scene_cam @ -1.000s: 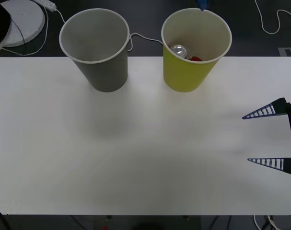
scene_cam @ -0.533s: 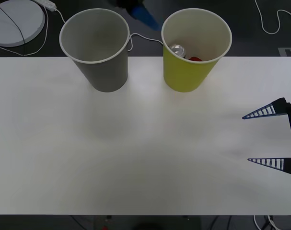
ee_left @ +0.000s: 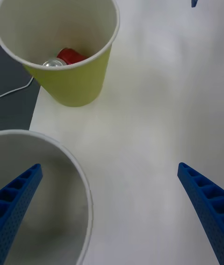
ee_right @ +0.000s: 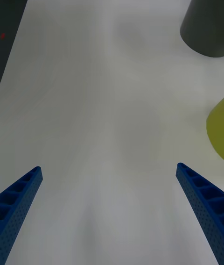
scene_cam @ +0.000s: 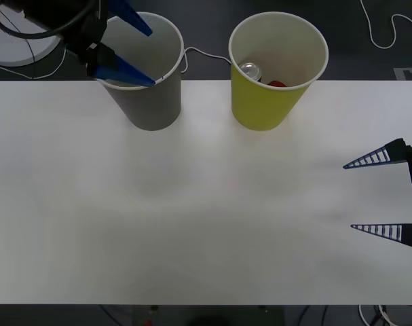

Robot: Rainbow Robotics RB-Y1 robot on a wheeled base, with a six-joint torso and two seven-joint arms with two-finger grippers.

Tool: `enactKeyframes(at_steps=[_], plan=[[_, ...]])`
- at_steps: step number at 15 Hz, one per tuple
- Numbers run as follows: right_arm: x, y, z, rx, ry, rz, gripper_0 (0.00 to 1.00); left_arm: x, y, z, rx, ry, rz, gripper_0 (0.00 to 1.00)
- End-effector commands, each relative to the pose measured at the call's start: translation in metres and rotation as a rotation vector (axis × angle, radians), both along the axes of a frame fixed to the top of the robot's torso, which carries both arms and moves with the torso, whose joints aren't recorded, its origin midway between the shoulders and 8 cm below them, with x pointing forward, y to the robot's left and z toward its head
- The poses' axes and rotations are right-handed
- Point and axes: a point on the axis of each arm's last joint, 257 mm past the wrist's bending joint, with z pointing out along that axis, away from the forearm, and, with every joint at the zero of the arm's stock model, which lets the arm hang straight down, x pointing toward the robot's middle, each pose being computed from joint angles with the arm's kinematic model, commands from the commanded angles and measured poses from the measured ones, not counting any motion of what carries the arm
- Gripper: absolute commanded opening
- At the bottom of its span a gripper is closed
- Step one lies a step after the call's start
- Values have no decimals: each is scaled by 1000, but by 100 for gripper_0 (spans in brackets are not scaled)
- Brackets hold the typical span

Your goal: Put the can into the green bin and the plastic bottle into the gray bin

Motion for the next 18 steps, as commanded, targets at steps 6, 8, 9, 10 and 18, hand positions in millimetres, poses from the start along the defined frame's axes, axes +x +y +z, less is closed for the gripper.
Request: enactKeyframes(at_steps=[6, 8, 9, 10, 18], plan=[[0, 0, 0, 0, 0, 0, 100, -31, 84, -58, -10, -99, -32, 100], [0, 0, 0, 0, 0, 0, 100, -42, 99, -71, -9, -116, -38, 100], [0, 0, 0, 0, 0, 0, 100, -49, 106, -79, -11, -120, -44, 100], [0, 0, 0, 0, 0, 0, 100, -54, 113, -86, -13, -123, -50, 100], [0, 0, 0, 0, 0, 0, 100, -88, 149, -133, 13, -135, -118, 100]])
